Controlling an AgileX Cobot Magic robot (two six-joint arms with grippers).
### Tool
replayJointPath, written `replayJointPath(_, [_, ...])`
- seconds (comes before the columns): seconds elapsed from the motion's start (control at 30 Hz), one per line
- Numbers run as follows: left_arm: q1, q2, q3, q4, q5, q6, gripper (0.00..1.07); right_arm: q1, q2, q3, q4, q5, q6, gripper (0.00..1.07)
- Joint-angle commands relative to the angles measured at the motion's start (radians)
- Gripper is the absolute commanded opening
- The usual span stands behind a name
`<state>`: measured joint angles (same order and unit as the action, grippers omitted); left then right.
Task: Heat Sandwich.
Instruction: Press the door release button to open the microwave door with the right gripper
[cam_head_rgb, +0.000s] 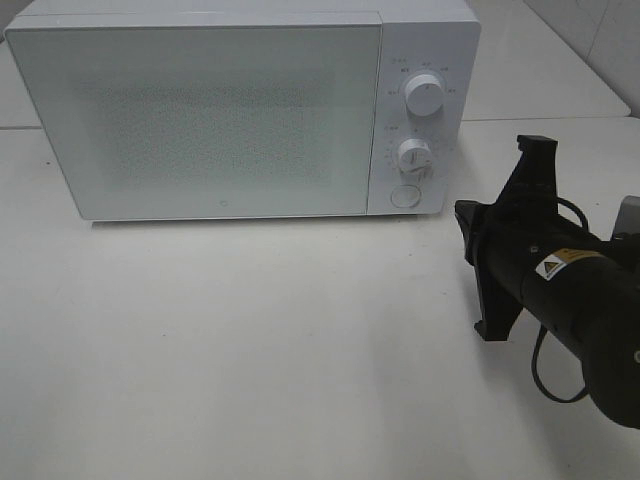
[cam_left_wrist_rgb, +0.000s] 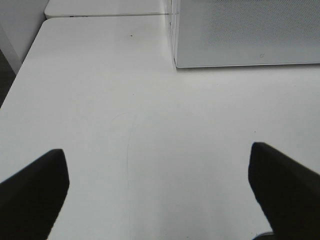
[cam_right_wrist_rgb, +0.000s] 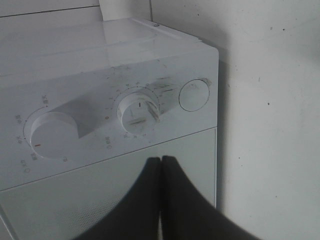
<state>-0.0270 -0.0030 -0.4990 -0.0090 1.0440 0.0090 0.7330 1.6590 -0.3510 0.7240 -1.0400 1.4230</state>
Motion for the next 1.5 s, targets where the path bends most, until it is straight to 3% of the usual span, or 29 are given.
replayJointPath(0.03, [0.004,-0.024,0.004,0.004,-0.008,0.001,0.92,0.004,-0.004,0.0,-0.001,0.01,0.003,0.0])
replayJointPath(0.4, [0.004,-0.024,0.004,0.004,-0.008,0.001,0.92,-0.002,0.02,-0.013,0.026,0.052,0.0,0.0])
replayJointPath(0.87, [0.004,-0.024,0.004,0.004,-0.008,0.001,0.92,-0.003,0.176,-0.133,0.014,0.061,0.009,0.0])
replayJointPath(1.5, [0.004,-0.024,0.004,0.004,-0.008,0.001,0.92,-0.167,0.299,-0.345,-0.168,0.226,-0.024,0.0])
